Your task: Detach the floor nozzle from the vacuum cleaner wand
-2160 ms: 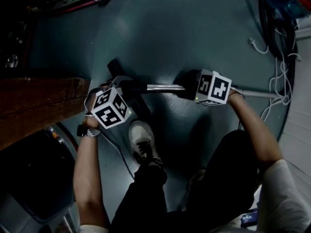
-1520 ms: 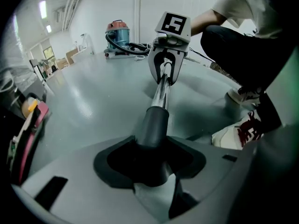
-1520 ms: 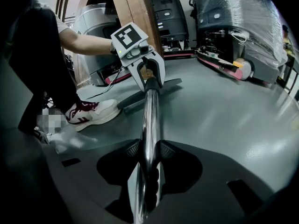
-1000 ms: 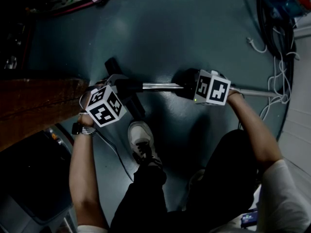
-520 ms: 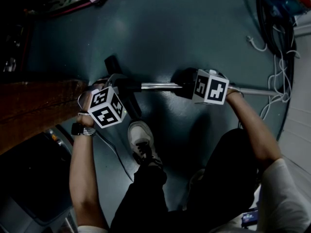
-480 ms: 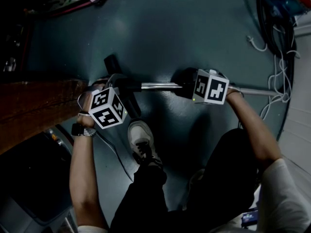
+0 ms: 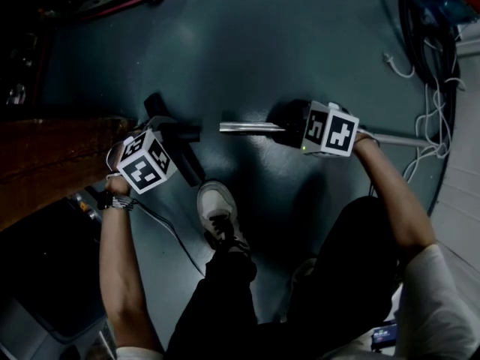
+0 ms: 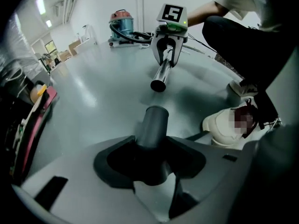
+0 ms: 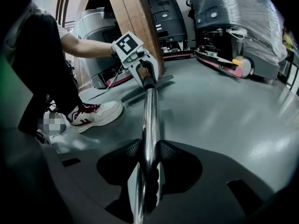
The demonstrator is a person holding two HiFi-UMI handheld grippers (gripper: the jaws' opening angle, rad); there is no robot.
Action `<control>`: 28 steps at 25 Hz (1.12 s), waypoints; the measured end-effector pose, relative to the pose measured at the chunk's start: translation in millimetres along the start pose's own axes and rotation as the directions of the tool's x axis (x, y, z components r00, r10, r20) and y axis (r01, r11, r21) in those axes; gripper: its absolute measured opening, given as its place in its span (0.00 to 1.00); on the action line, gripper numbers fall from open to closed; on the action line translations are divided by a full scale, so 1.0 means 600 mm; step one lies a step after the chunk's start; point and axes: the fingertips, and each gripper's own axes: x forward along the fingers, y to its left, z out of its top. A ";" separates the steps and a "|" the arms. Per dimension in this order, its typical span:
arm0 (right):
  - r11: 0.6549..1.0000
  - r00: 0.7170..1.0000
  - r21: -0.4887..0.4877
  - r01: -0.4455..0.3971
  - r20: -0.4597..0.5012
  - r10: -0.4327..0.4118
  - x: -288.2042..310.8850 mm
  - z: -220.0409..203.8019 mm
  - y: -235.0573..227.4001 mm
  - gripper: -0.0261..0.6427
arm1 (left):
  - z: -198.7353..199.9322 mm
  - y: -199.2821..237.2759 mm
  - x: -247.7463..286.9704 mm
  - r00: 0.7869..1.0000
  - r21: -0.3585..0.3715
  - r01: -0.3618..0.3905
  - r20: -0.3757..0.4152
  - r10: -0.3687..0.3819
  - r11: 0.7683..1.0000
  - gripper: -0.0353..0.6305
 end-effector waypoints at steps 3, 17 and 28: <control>1.000 1.000 -0.005 0.003 -0.023 -0.003 0.007 -0.006 -0.001 0.26 | -0.028 -0.015 -0.005 1.000 -0.032 0.004 -0.008 -0.004 0.999 0.35; 0.993 0.988 0.029 0.112 -0.113 -0.108 0.038 -0.046 -0.045 0.23 | -0.018 -0.016 0.044 0.998 0.019 -0.026 -0.064 0.028 0.999 0.36; 0.991 0.990 0.038 0.128 -0.063 -0.125 0.016 -0.031 -0.046 0.23 | -0.006 -0.026 0.051 0.995 -0.090 -0.081 0.044 0.086 0.993 0.49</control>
